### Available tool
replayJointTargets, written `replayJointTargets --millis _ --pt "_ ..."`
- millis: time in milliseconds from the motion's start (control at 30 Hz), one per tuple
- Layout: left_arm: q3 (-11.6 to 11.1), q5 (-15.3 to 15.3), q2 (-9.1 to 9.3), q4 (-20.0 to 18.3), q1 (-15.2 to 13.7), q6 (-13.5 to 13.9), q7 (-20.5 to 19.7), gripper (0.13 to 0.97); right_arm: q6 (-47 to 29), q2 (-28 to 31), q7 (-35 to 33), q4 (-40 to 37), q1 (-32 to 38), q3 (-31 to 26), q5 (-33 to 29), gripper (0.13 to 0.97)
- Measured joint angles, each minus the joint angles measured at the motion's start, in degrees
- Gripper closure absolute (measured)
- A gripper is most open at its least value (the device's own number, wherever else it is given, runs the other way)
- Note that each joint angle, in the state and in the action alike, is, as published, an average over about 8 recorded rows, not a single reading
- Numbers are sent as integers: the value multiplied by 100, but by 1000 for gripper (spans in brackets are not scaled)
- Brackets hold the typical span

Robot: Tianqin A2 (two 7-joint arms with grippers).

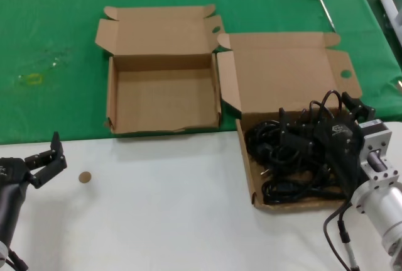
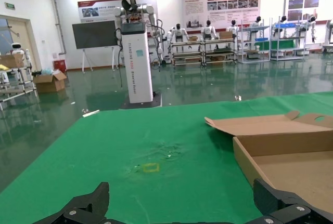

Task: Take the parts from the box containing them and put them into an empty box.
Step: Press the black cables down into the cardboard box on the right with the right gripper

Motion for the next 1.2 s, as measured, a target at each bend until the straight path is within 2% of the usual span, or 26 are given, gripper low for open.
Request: replayJointTargets --millis 933,1200 --pt "0 0 0 0 0 0 -2 153 0 1 0 0 0 0 0 129" --pt "0 0 0 0 0 0 -1 245 66 92 47 7 5 -67 47 129"
